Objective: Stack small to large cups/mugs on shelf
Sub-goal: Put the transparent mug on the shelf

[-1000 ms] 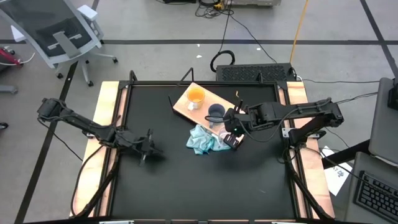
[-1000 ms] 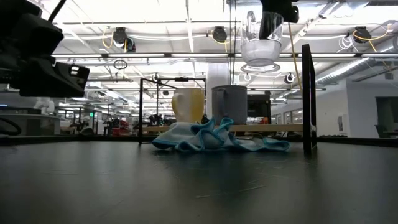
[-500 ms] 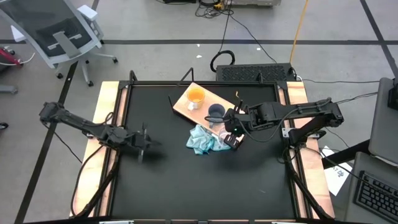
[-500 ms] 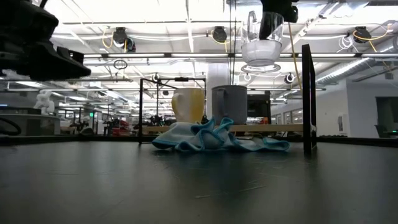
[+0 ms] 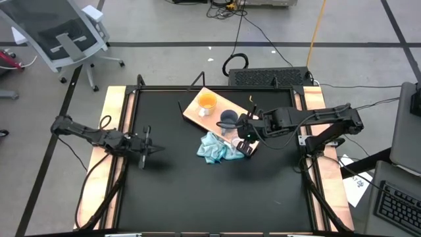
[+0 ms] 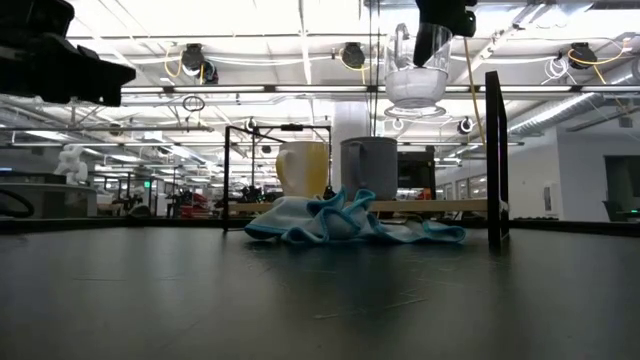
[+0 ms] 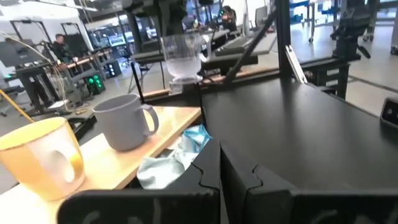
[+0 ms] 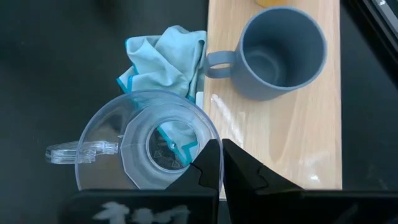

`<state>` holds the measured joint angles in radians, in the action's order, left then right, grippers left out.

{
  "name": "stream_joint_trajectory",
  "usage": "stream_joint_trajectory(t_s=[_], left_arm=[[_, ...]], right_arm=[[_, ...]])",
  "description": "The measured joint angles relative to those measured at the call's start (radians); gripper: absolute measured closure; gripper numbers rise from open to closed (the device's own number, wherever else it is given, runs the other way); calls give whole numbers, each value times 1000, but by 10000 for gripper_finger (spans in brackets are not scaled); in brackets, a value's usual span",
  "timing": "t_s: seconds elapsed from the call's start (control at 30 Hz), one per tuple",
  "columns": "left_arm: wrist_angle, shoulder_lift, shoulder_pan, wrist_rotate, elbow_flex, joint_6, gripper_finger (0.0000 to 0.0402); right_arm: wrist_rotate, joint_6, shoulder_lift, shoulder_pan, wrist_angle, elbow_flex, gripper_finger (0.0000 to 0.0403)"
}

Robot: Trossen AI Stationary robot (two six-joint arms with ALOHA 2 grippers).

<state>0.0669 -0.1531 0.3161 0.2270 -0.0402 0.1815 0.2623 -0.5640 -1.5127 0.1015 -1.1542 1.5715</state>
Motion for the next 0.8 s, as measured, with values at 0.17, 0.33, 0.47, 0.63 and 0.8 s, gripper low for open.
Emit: stream_joint_trajectory(t_s=[0.17,0.33,0.47,0.63,0.8], left_arm=[[-43,42,0,-21,0,-1,395],[-90,41,0,-19,0,-3,395],[-101,40,0,-18,0,-7,399],[-101,40,0,-17,0,-6,384],[-101,40,0,-17,0,-3,382]], right_arm=[[0,0,0,-16,-1,0,403],[-4,-3,0,-60,-15,0,403],[-5,-32,0,-100,-66,0,403],[-5,-52,0,-138,-125,0,403],[-4,-62,0,-147,-107,-8,403]])
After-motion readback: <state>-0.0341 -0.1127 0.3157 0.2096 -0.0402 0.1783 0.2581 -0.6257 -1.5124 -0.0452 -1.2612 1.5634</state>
